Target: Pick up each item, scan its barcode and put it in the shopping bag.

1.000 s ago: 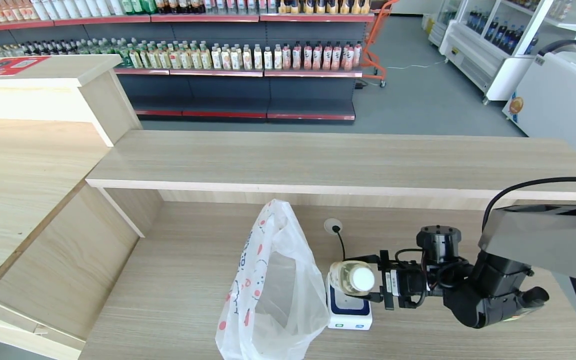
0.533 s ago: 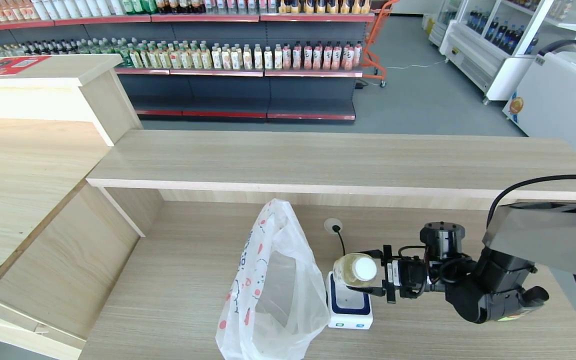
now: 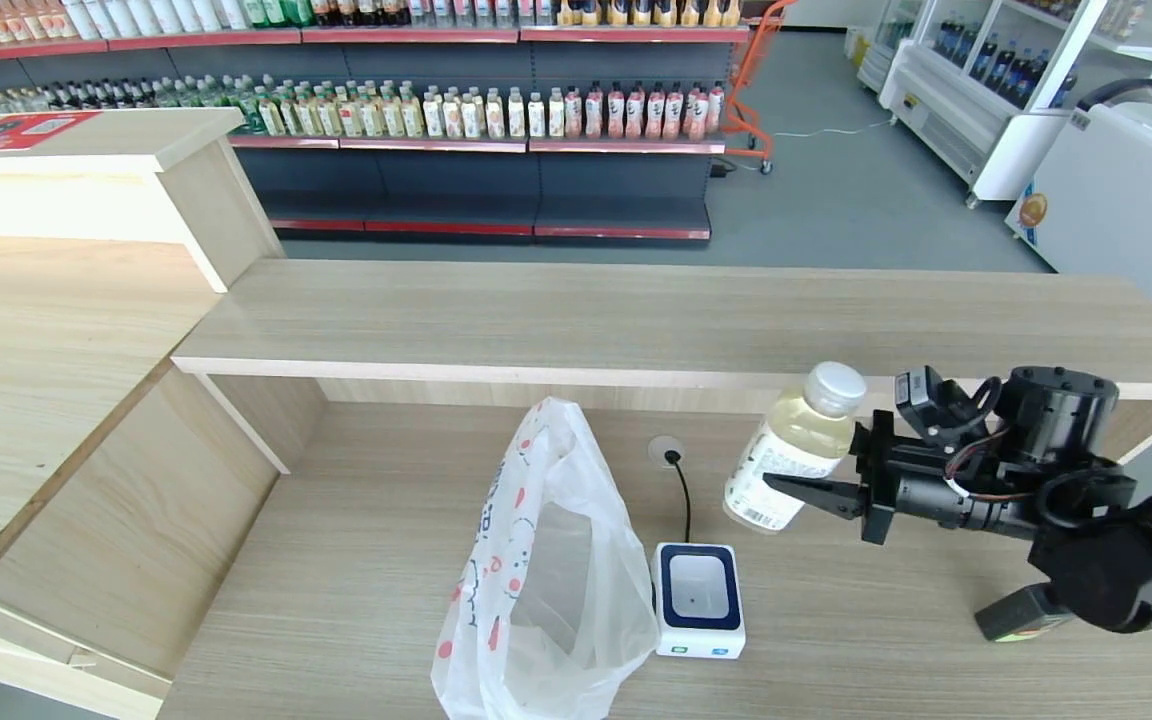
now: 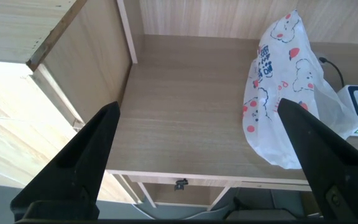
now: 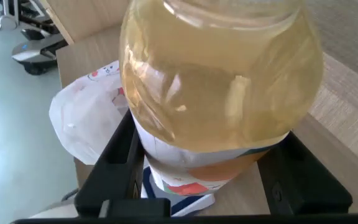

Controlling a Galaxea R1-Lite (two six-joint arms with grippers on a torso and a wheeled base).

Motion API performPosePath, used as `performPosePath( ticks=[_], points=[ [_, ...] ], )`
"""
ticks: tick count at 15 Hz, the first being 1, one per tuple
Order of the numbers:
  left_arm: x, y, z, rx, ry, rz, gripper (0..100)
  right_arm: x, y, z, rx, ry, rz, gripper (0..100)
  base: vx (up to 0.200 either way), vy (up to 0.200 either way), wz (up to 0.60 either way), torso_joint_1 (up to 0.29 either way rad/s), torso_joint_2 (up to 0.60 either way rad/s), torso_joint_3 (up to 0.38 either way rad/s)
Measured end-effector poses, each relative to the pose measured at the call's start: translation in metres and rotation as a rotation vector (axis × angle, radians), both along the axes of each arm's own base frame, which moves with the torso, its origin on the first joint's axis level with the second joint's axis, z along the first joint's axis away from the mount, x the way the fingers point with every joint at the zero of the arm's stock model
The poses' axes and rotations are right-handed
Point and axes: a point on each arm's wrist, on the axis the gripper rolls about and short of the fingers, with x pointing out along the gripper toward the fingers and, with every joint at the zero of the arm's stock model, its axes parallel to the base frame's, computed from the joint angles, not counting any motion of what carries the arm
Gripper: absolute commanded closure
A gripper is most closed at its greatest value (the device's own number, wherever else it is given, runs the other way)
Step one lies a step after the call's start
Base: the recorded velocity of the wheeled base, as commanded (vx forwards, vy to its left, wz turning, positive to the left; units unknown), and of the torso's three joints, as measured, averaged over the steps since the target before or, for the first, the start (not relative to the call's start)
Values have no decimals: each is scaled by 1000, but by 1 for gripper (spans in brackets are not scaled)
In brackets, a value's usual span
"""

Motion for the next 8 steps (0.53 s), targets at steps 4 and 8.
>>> performPosePath(
  ticks=[4,8],
  points=[
    [0,0,0,0,0,0,0,-54,3,21,185,291,-241,100,0,0,0,0,0,0],
    [0,0,0,1,0,0,0,-73,3,23,216,332,-271,100,0,0,0,0,0,0]
  ],
)
